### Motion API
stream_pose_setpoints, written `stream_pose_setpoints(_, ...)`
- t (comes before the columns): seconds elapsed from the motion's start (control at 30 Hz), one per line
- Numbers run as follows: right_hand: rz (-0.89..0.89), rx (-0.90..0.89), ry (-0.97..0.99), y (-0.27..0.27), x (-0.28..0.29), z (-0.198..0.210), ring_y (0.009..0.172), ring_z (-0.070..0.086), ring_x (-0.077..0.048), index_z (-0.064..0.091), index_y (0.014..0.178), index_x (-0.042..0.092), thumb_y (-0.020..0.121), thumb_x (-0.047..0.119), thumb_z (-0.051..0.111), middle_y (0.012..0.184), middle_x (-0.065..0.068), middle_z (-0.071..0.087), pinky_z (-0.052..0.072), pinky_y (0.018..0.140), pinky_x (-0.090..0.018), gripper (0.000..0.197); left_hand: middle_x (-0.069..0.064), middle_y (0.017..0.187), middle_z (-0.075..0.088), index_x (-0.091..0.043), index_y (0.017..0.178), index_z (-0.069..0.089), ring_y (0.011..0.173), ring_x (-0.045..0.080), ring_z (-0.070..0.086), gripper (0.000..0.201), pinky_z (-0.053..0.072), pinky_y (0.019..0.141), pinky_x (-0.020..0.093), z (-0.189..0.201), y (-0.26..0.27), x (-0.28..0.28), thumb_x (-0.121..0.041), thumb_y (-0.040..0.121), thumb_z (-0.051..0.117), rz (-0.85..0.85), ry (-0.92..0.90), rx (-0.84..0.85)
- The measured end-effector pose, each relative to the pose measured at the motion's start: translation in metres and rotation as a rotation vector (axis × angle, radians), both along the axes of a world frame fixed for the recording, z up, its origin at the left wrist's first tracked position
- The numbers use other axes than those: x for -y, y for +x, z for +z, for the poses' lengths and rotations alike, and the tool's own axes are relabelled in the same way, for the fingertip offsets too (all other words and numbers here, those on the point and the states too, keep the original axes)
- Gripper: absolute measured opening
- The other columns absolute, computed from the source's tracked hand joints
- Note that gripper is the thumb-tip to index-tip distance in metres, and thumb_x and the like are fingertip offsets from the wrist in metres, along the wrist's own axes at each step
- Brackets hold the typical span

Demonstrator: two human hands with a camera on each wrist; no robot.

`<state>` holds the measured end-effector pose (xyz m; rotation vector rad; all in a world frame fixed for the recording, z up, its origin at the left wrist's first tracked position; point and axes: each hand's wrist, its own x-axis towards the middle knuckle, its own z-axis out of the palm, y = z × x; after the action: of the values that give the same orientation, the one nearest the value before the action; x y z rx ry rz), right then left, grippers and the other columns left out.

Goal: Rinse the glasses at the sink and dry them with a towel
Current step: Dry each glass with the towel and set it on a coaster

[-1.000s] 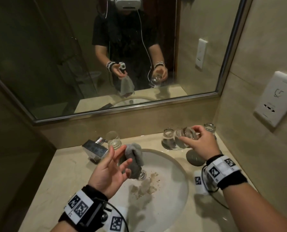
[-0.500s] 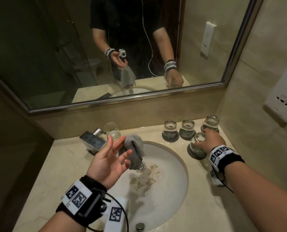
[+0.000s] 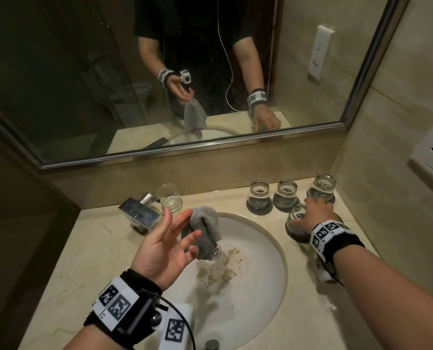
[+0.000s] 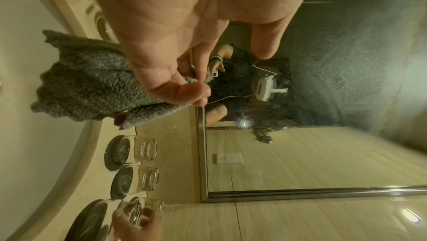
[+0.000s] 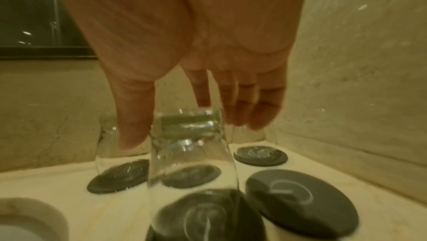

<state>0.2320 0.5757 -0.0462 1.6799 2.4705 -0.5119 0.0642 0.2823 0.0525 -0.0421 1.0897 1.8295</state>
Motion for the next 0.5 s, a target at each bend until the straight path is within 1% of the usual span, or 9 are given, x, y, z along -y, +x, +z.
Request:
stream_pose_setpoints(0.03,0.003,0.01,0.046,-0.004,0.002,0.005,0.127,0.039,-0.033,0.041,0.131,0.016,0.072,0.055,0.071,0.139,-0.012,0.041,0.044,0.095,-0.045,0.077,0.007,0.129,0.057,-0.004,0.131,0.055,0.082,0.02,0.058,0.065,0.048,0.052,0.025,0.0,0.0,0.0,-0.052,0.087,0.049,0.002,0.001,0.001)
stream_pose_setpoints(0.07,0.021,-0.022,0.109,-0.012,0.005,0.009,0.127,0.038,-0.034,0.04,0.132,0.016,0.073,0.058,0.07,0.139,-0.012,0.04,0.043,0.097,-0.046,0.078,0.007,0.13,0.056,-0.004,0.131,0.055,0.082,0.02,0.058,0.065,0.048,0.052,0.025,0.001,-0.002,0.002,-0.052,0.087,0.05,0.007,0.003,0.003)
stream_pose_setpoints(0.13,0.103,-0.185,0.164,-0.034,0.016,0.021,0.121,0.045,-0.031,0.042,0.13,0.015,0.08,0.055,0.066,0.131,-0.01,0.049,0.045,0.097,-0.045,0.068,0.008,0.132,0.056,-0.004,0.131,0.055,0.083,0.021,0.058,0.065,0.048,0.053,0.025,0.0,-0.005,0.005,-0.051,0.086,0.051,0.026,-0.001,0.011)
stream_pose_setpoints(0.2,0.232,-0.312,0.075,-0.065,0.036,0.029,0.112,0.054,-0.027,0.046,0.127,0.016,0.085,0.046,0.065,0.121,-0.007,0.058,0.049,0.093,-0.042,0.056,0.009,0.132,0.057,-0.004,0.129,0.057,0.082,0.021,0.059,0.064,0.048,0.053,0.025,-0.002,-0.008,0.012,-0.051,0.086,0.051,0.047,-0.001,0.028)
stream_pose_setpoints(0.23,0.304,-0.329,0.009,-0.083,0.047,0.031,0.107,0.057,-0.025,0.046,0.128,0.017,0.086,0.043,0.064,0.117,-0.006,0.061,0.051,0.091,-0.041,0.053,0.01,0.131,0.057,-0.004,0.128,0.058,0.081,0.021,0.059,0.063,0.048,0.053,0.025,-0.002,-0.009,0.017,-0.05,0.087,0.05,0.057,0.002,0.037)
stream_pose_setpoints(0.3,0.436,-0.322,-0.082,-0.119,0.069,0.028,0.104,0.06,-0.024,0.044,0.131,0.019,0.086,0.041,0.064,0.116,-0.006,0.063,0.051,0.089,-0.039,0.054,0.011,0.131,0.058,-0.005,0.125,0.06,0.08,0.021,0.058,0.06,0.047,0.054,0.026,-0.002,-0.011,0.028,-0.049,0.087,0.048,0.069,0.007,0.052)
stream_pose_setpoints(0.4,0.589,-0.287,-0.157,-0.179,0.1,0.015,0.104,0.061,-0.028,0.04,0.136,0.021,0.086,0.037,0.064,0.116,-0.011,0.064,0.05,0.088,-0.036,0.058,0.011,0.133,0.058,-0.008,0.124,0.062,0.082,0.022,0.056,0.059,0.041,0.062,0.029,-0.005,-0.016,0.053,-0.048,0.084,0.048,0.114,-0.012,0.051)
stream_pose_setpoints(0.43,0.628,-0.278,-0.17,-0.196,0.108,0.01,0.104,0.061,-0.03,0.038,0.137,0.021,0.087,0.034,0.064,0.116,-0.013,0.064,0.051,0.087,-0.036,0.059,0.012,0.134,0.057,-0.008,0.124,0.062,0.082,0.023,0.055,0.059,0.039,0.063,0.03,-0.007,-0.016,0.061,-0.048,0.083,0.049,0.127,-0.015,0.059)
stream_pose_setpoints(0.5,0.684,-0.262,-0.183,-0.23,0.122,0.0,0.101,0.062,-0.033,0.033,0.14,0.022,0.087,0.028,0.062,0.114,-0.016,0.064,0.051,0.084,-0.036,0.061,0.013,0.133,0.058,-0.008,0.125,0.062,0.081,0.023,0.056,0.06,0.04,0.061,0.031,-0.011,-0.019,0.08,-0.048,0.082,0.049,0.165,-0.019,0.083)
